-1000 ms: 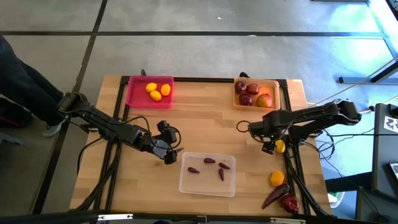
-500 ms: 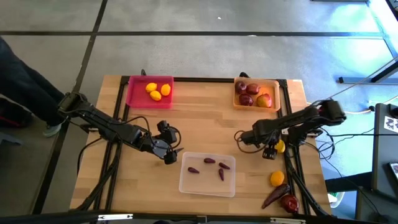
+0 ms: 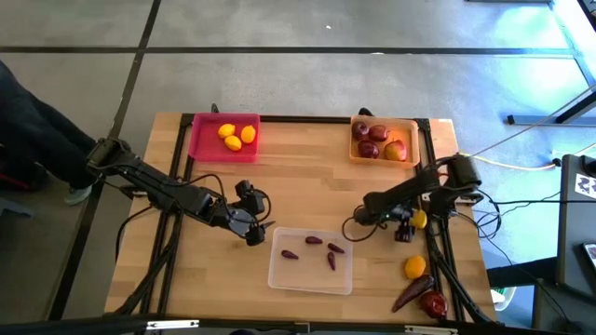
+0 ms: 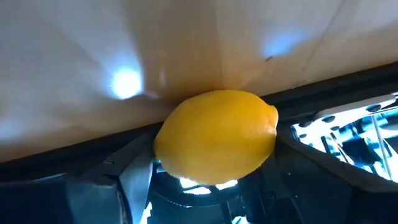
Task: Sort produce into baskets
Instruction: Put the lemon into the red bin
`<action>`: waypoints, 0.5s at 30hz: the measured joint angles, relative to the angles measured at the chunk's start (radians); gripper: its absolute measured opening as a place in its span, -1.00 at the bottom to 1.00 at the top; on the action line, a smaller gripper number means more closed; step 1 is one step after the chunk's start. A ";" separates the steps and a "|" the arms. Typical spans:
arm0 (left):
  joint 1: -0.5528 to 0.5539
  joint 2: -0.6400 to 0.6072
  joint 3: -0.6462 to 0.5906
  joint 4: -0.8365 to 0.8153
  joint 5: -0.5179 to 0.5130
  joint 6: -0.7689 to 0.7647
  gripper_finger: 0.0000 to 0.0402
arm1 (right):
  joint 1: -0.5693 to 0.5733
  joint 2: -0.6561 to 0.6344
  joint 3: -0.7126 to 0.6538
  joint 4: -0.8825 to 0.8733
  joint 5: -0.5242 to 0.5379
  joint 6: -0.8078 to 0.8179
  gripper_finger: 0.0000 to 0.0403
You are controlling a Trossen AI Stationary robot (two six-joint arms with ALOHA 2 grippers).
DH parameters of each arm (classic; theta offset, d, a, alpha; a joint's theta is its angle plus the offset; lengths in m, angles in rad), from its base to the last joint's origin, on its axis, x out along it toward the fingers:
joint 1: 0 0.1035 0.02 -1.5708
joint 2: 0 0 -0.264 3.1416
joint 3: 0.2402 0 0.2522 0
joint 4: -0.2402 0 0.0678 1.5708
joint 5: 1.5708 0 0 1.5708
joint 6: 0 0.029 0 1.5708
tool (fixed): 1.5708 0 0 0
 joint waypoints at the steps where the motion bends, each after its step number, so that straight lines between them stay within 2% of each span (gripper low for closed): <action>1: 0.000 0.000 0.000 0.000 0.000 -0.001 0.95 | 0.000 0.018 0.000 0.001 0.000 -0.004 0.46; 8: 0.000 0.000 0.000 0.000 0.000 0.000 0.95 | 0.000 0.079 -0.002 0.002 0.010 -0.030 0.43; 15: 0.000 0.000 0.000 0.000 0.000 0.002 0.95 | 0.000 0.079 -0.002 -0.004 0.010 -0.030 0.07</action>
